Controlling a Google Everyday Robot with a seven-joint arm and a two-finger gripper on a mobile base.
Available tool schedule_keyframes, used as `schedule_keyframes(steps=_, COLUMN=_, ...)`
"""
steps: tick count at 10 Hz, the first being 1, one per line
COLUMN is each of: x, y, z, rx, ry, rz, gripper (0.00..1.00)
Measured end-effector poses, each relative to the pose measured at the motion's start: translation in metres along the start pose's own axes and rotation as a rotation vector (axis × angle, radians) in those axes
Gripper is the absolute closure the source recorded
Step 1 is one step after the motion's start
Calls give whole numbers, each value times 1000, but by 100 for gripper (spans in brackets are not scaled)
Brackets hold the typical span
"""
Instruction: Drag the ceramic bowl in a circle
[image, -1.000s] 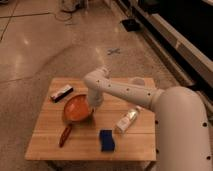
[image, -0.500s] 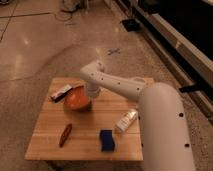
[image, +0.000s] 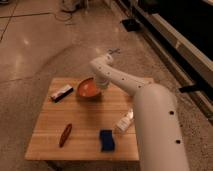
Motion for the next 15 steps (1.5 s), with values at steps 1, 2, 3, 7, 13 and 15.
schedule_keyframes(steps=1, x=17, y=12, z=2, rx=-14, ry=12, rz=21, gripper=100)
schedule_keyframes(steps=2, x=30, y=27, z=4, rx=-30, ry=18, rz=33, gripper=100)
schedule_keyframes(steps=3, x=43, y=49, z=6, rx=-49, ry=20, rz=37, gripper=100)
schedule_keyframes(steps=7, x=55, y=128, z=-1, rx=-98, ry=-9, rz=4, gripper=100)
schedule_keyframes(steps=13, x=-40, y=205, z=-29, rx=-113, ry=-150, rz=-242, gripper=100)
schedule_keyframes(steps=15, x=-73, y=217, z=-34, rx=-120, ry=-192, rz=-309, gripper=100)
